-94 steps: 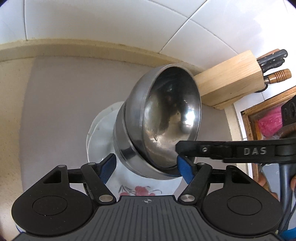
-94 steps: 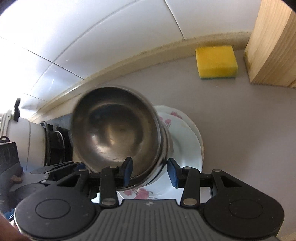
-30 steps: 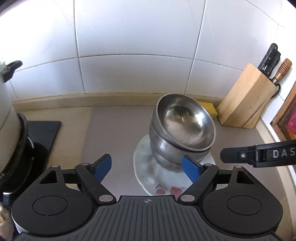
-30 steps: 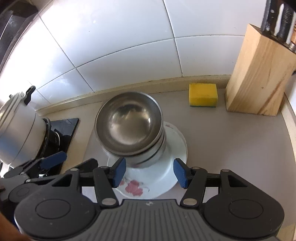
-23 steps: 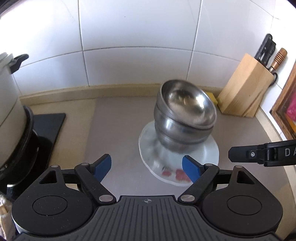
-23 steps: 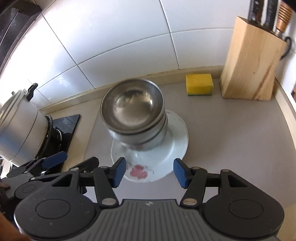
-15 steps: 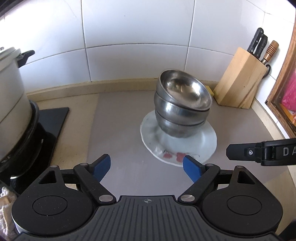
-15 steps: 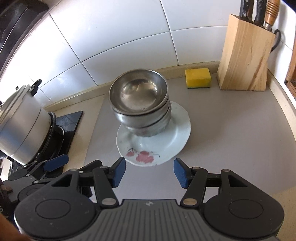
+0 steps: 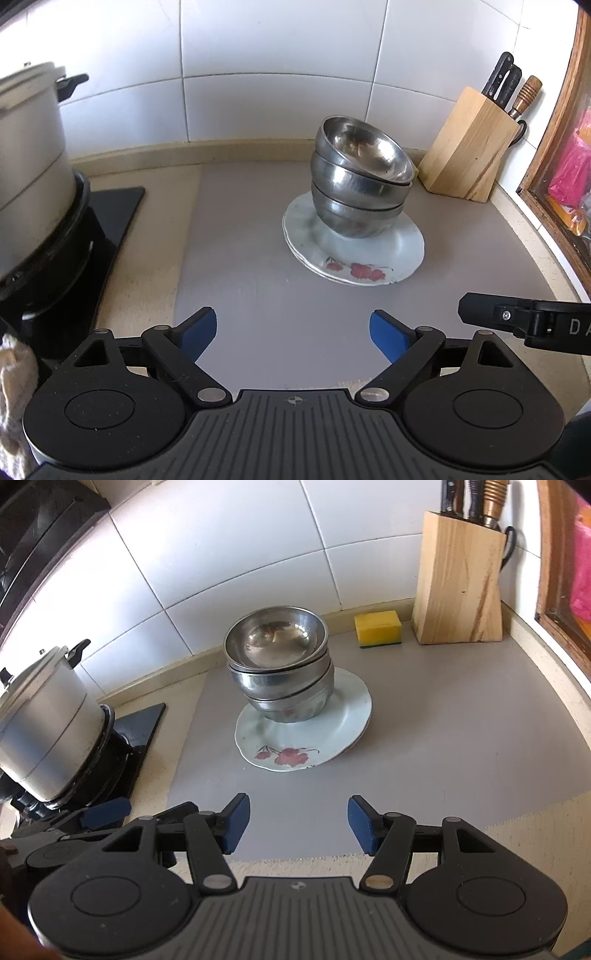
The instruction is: Organize plates and bowls
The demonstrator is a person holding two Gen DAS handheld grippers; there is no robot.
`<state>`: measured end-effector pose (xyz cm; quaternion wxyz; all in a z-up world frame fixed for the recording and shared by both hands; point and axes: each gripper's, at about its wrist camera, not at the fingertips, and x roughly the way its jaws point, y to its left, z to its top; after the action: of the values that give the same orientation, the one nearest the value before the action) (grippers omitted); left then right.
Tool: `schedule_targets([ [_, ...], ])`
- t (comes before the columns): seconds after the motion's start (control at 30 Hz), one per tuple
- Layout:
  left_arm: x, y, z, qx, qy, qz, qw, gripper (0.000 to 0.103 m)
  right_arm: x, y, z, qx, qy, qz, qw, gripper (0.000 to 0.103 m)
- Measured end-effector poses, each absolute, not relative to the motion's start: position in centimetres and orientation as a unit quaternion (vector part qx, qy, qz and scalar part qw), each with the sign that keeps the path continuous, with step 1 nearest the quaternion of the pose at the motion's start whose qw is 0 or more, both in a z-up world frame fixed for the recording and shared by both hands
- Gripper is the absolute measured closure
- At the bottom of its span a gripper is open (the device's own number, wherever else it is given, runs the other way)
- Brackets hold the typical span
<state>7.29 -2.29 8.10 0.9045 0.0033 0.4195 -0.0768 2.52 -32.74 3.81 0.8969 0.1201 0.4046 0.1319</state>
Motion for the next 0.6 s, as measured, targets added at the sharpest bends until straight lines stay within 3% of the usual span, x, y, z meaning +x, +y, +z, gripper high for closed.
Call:
schedule_targets([
  [0.6,5.4,-2.1,8.3,-0.013,0.412,-0.073,0.908,0.014,-0.2,-32.0,3.0,0.114,0.381,0.12,0.909,0.059],
])
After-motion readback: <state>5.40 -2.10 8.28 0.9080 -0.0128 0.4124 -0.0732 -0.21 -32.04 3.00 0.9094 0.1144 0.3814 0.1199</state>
